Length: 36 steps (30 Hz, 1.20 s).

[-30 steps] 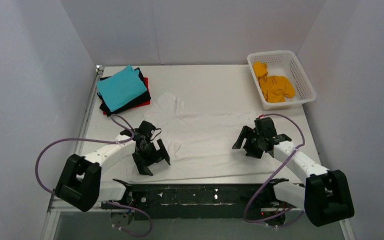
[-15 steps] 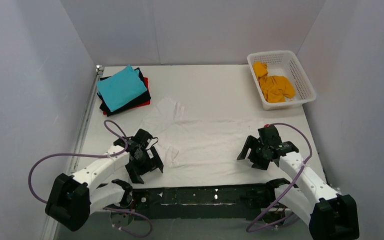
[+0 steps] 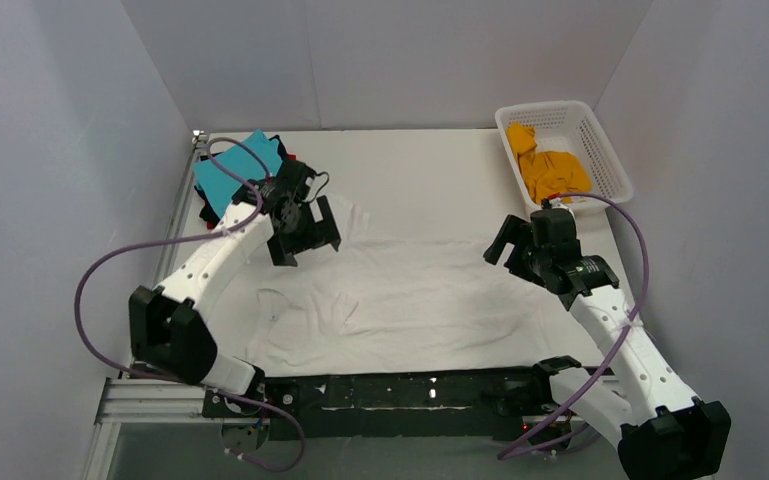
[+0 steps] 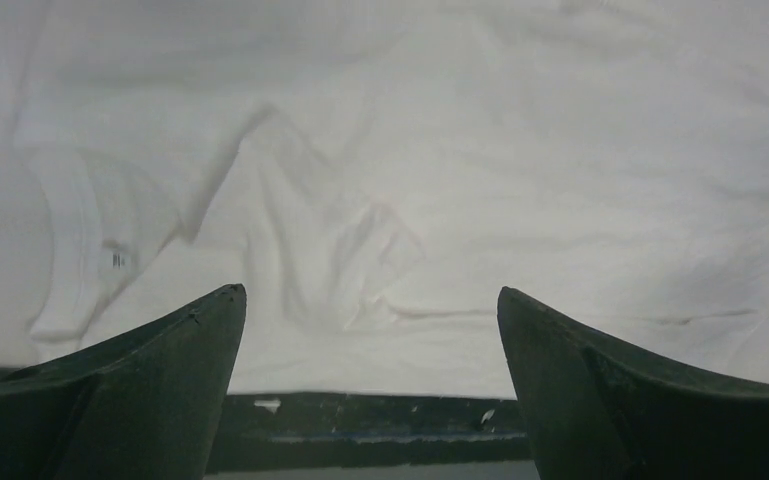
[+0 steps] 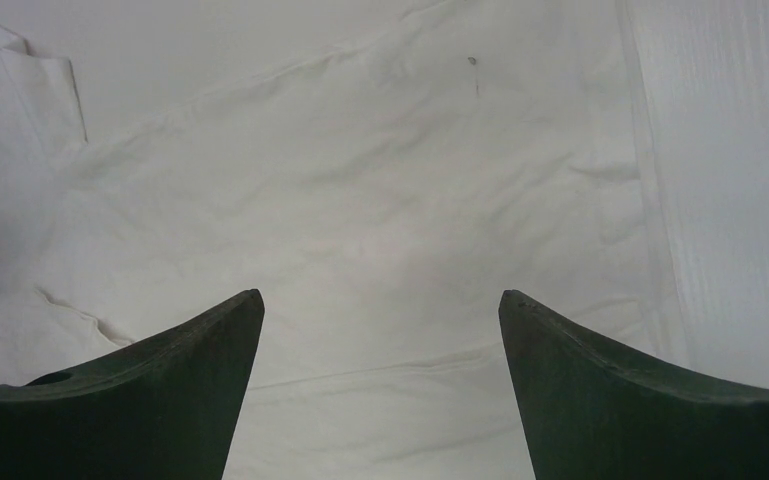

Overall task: Fold and stack the t-shirts
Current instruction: Grab the side of the flattened tshirt furthest away from the robot with both arms

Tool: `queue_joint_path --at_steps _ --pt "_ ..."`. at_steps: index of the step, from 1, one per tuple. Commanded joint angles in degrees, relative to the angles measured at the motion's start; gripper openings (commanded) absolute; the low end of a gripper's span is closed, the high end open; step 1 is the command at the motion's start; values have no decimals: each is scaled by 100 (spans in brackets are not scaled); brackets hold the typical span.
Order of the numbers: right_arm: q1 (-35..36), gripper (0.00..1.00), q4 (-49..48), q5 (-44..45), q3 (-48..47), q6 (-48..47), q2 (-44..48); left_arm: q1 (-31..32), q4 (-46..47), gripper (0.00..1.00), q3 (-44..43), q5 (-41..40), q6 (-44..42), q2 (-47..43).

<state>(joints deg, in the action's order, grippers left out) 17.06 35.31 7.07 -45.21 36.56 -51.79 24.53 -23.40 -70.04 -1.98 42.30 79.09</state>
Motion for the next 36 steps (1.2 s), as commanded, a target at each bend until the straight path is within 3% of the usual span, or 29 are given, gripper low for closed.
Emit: queue_joint_path --at_steps 1,5,8,11,13,17,28,31,36 --pt "-8 96 -228 236 -172 -186 -255 -424 -427 98 -1600 -134 -1059 1851" --pt "-35 94 -310 266 -98 -395 -364 -620 -266 98 -3415 -134 -1729 3689" --pt "-53 93 -334 294 -16 -415 -344 -732 -791 98 -5336 -343 -2027 5121" --pt "-88 92 -536 195 185 -474 -297 -788 -834 98 -6575 -683 -2252 6059" --pt "-104 92 -576 164 218 -539 -329 -787 -409 98 -6588 -876 -2438 6221" --pt "-121 91 -442 153 131 -668 -495 -810 708 98 -5679 -1152 -2570 6103" --pt "-141 89 -564 -85 179 -616 -740 -810 345 95 -5946 -704 -2390 6580" --pt "-141 89 -558 -82 173 -628 -762 -809 354 86 -6081 -527 -2194 6746" --pt "-141 89 -471 34 167 -653 -748 -780 253 61 -6110 -426 -1948 6886"
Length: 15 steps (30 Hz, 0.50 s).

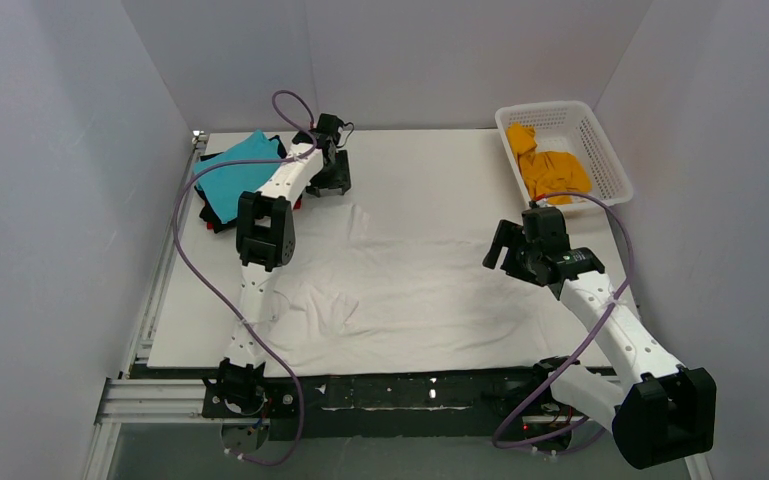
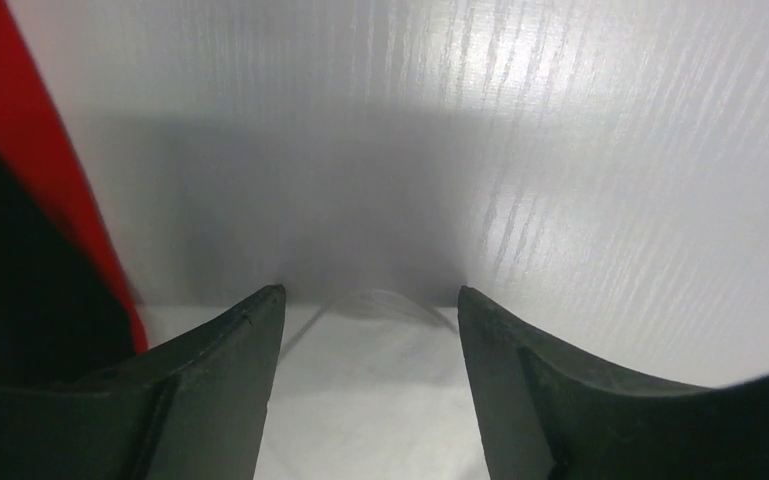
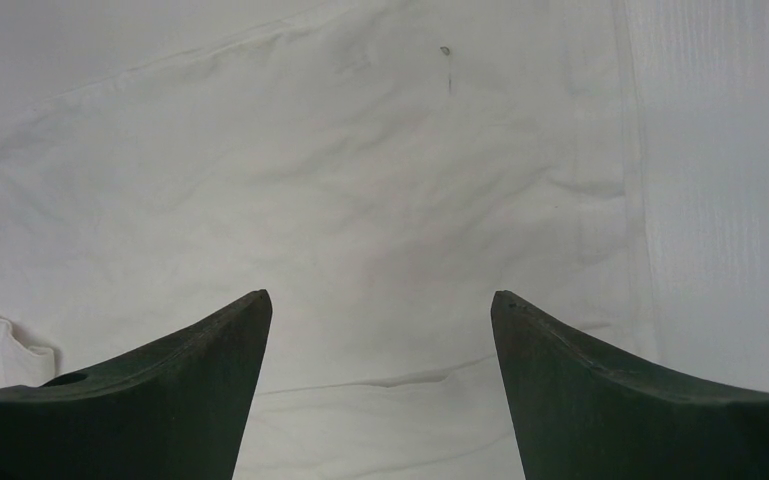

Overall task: Fold and stack the t-shirts
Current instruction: Grab the side of the flattened tshirt furthest away from the robot with both arms

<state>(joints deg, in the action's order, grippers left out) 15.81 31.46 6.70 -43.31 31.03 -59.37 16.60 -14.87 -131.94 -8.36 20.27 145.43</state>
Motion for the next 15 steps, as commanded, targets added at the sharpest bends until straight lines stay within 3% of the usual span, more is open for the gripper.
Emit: queue_joint_path --at_steps 1,5,9,10,15 --pt "-17 89 -102 101 -9 -108 18 33 -622 56 119 196 239 258" --pt "-33 89 -90 274 -9 -141 -55 133 -858 35 271 -201 52 190" --pt "-104 89 81 596 -222 -125 -237 152 -1107 4 322 -593 -182 125" --pt "-135 89 95 666 -277 -110 -289 151 -1144 0 300 -650 -246 117" --pt "-333 88 187 1260 -857 262 -925 155 -1277 0 260 -732 -386 -120"
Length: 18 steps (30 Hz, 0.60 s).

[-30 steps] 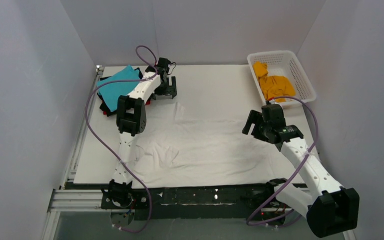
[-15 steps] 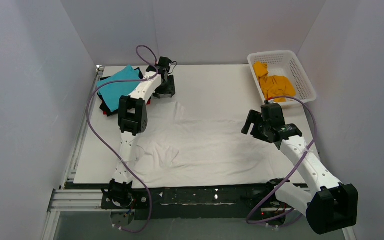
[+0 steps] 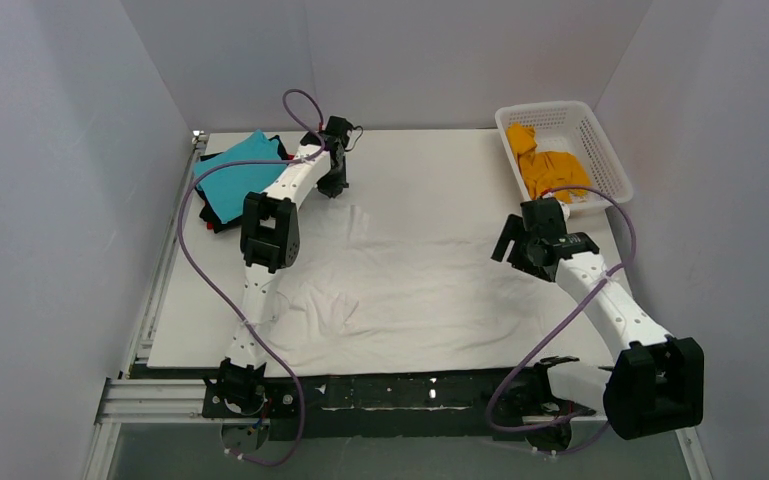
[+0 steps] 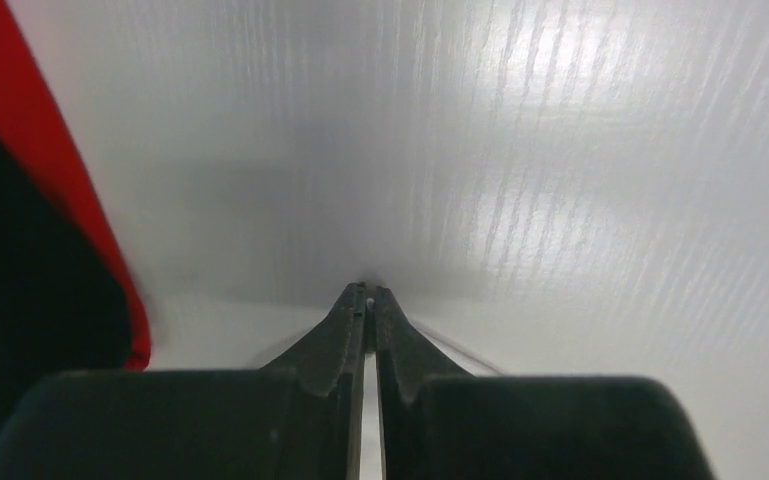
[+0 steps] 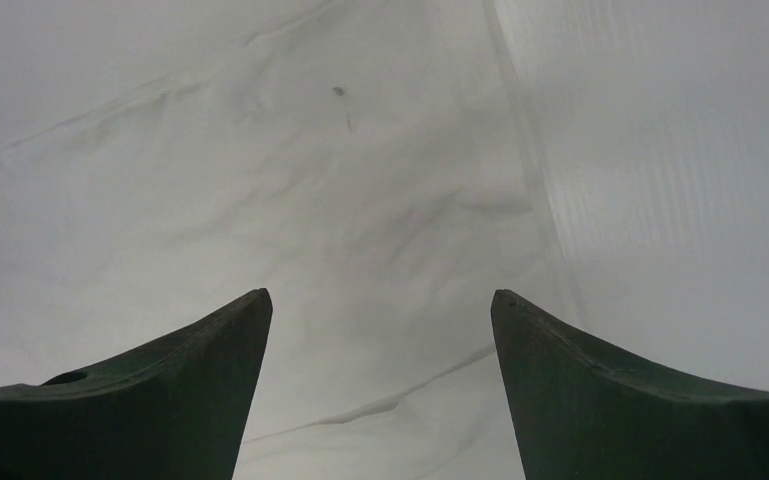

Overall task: Fold and stack the t-shirts
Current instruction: Grab the side of the flattened tshirt furthest away from the robot with both arms

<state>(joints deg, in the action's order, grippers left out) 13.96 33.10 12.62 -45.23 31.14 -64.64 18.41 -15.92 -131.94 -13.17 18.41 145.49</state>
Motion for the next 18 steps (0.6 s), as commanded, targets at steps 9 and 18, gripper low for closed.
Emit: queue_joint_path --at_steps 9,18 --pt "-162 81 441 1550 -2952 580 -3263 -18 -1133 0 1369 -11 275 -1480" --pt "35 78 941 2146 -4162 743 -4759 -7 -792 0 2782 362 714 -2773"
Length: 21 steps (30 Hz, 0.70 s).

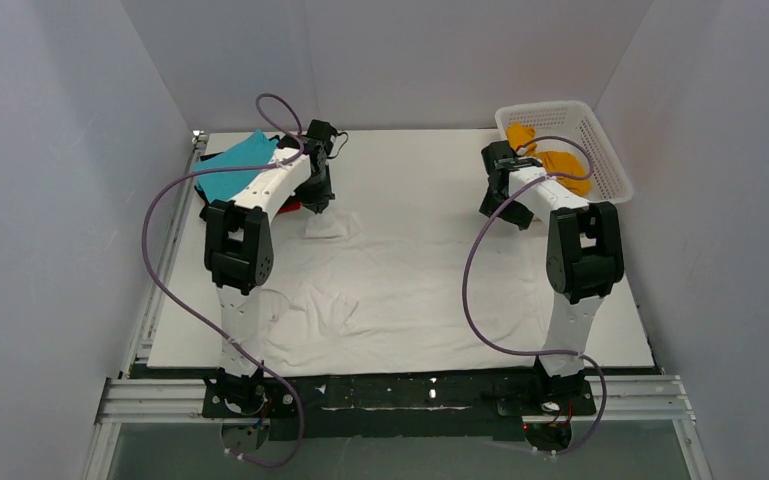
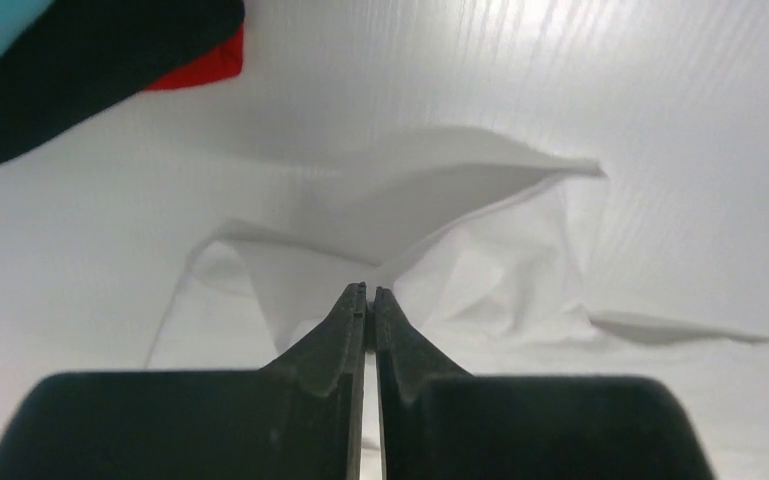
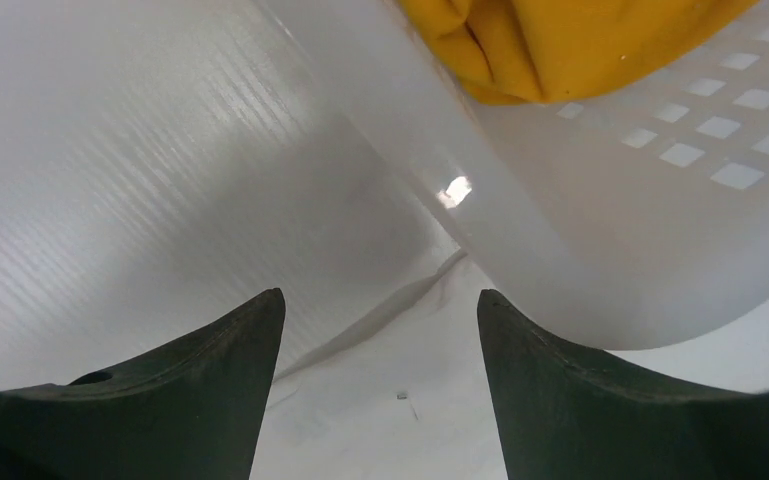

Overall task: Fold and stack the t-shirts
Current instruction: Grab the side of the flattened tshirt furthest away from the robot with both arms

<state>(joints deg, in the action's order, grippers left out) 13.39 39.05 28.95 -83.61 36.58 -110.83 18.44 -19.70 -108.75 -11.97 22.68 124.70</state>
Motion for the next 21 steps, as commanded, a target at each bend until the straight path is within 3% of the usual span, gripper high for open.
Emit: queue_joint_path --at_steps 1,6,14,17,19,21 --pt "106 78 327 496 -307 202 -208 -3 -401 0 589 314 342 -801" --pt "147 76 308 331 43 221 -384 2 -174 0 1402 490 559 -1373" --pt "155 58 189 129 755 320 -22 94 -65 0 2225 465 677 -2155" --pt "155 39 -40 -90 995 302 137 107 -48 0 2437 384 673 -2404" --pt "155 16 -116 -169 1062 326 183 108 -40 0 2594 380 689 -2562" --pt "155 10 -133 -148 1051 337 177 108 6 0 2722 415 688 -2723"
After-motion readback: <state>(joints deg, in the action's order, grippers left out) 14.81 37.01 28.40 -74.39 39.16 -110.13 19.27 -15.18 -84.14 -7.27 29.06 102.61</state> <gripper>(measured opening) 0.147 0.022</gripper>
